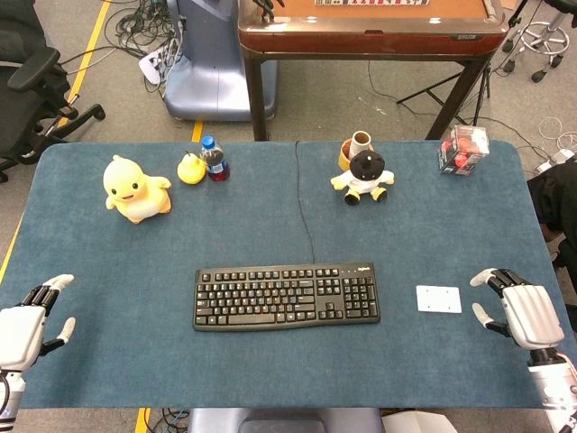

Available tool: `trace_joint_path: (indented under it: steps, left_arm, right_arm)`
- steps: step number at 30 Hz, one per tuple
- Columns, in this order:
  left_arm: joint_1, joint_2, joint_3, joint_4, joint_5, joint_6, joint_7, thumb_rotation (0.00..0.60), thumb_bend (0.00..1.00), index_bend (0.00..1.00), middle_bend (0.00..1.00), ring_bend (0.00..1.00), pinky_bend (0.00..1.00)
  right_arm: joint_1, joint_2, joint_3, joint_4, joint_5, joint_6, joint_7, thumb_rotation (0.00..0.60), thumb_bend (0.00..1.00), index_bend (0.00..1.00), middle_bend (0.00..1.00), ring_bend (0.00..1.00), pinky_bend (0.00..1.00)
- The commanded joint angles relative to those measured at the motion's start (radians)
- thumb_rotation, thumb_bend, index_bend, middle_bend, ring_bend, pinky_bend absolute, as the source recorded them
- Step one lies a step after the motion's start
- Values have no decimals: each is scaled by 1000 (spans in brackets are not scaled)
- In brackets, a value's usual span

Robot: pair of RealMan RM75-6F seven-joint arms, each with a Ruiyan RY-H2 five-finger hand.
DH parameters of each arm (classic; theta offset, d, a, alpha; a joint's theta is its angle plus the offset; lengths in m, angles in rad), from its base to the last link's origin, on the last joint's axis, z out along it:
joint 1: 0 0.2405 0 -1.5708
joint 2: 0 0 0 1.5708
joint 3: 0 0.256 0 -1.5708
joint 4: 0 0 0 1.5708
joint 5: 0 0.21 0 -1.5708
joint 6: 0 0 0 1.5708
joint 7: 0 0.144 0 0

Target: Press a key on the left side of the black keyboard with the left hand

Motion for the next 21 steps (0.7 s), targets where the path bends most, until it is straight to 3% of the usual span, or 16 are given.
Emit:
trace_joint_path:
  steps: [1, 12, 16, 21]
  left_arm:
    - [0, 1, 2, 0, -1, -3, 3, 600, 339, 167, 211, 245, 543]
    - [4, 20, 9, -38, 23, 12, 6, 600, 338, 171, 241, 261, 538]
    - [2, 21, 15, -55, 45, 15, -16, 600, 338, 225, 329, 472, 733]
    - [-18, 11, 31, -55, 104, 5, -21, 600, 338, 271, 493, 616, 918]
  right_arm:
    - [1, 1, 0, -4, 2, -3, -5, 600, 312, 432, 379, 311, 559]
    - [4, 2, 4, -5, 9, -9, 1, 600, 313, 432, 381, 314, 559]
    - [-4, 6, 1, -13, 7, 4, -6, 600, 313, 432, 383, 319, 559]
    - [-21, 15, 5, -24, 3, 41, -10, 600, 313, 431, 388, 324, 559]
